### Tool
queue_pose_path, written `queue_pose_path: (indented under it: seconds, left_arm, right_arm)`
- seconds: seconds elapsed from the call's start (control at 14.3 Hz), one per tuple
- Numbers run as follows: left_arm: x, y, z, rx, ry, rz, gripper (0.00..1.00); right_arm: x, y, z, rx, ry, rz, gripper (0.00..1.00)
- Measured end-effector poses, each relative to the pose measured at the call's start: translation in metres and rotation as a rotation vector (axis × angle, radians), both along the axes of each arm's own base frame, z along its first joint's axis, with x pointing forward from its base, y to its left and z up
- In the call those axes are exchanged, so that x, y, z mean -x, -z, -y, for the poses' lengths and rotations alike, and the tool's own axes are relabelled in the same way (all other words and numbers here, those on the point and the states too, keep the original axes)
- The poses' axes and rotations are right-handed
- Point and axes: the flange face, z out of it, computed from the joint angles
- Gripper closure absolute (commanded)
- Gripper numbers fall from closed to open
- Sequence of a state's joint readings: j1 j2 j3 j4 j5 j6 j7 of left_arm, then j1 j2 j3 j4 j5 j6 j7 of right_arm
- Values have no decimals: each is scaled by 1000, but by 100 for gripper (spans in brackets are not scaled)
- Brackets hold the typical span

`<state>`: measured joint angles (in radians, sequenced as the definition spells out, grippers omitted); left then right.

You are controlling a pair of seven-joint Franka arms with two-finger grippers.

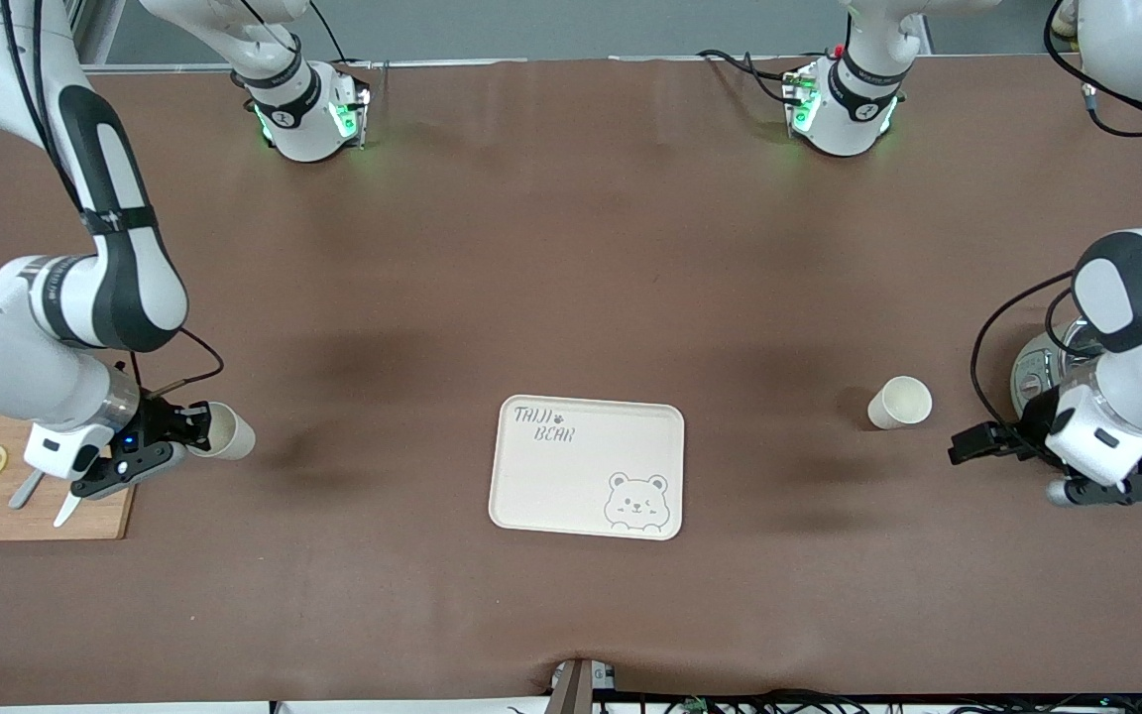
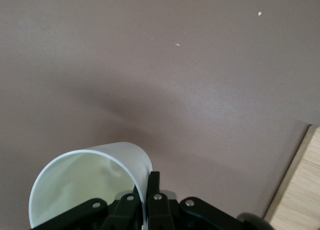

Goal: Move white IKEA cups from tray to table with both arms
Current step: 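Carry the cup with the right gripper toward the cutting board, then set the cup down with the right gripper while the left gripper releases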

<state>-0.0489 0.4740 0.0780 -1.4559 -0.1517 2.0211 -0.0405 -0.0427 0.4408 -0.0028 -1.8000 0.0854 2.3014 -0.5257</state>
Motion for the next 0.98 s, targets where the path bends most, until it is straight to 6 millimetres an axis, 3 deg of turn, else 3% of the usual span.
queue_pose_path:
  seconds: [0.21,0.42,0.56,0.7,0.98]
  left_arm:
    - [-9,-26,24,6,-11,-61,0]
    - [8,-76,44,14,27,-93,0]
    - [27,-120,50,23,43,-78,0]
    - [44,-148,53,28,51,-83,0]
    - [50,-154,72,8,85,-88,0]
  right_arm:
    - [7,31,9,7,-9,9,100]
    - [8,48,11,9,-8,8,100]
    - [7,56,11,10,-8,9,100]
    - [7,63,11,9,-8,7,100]
    - [7,70,11,11,-7,12,100]
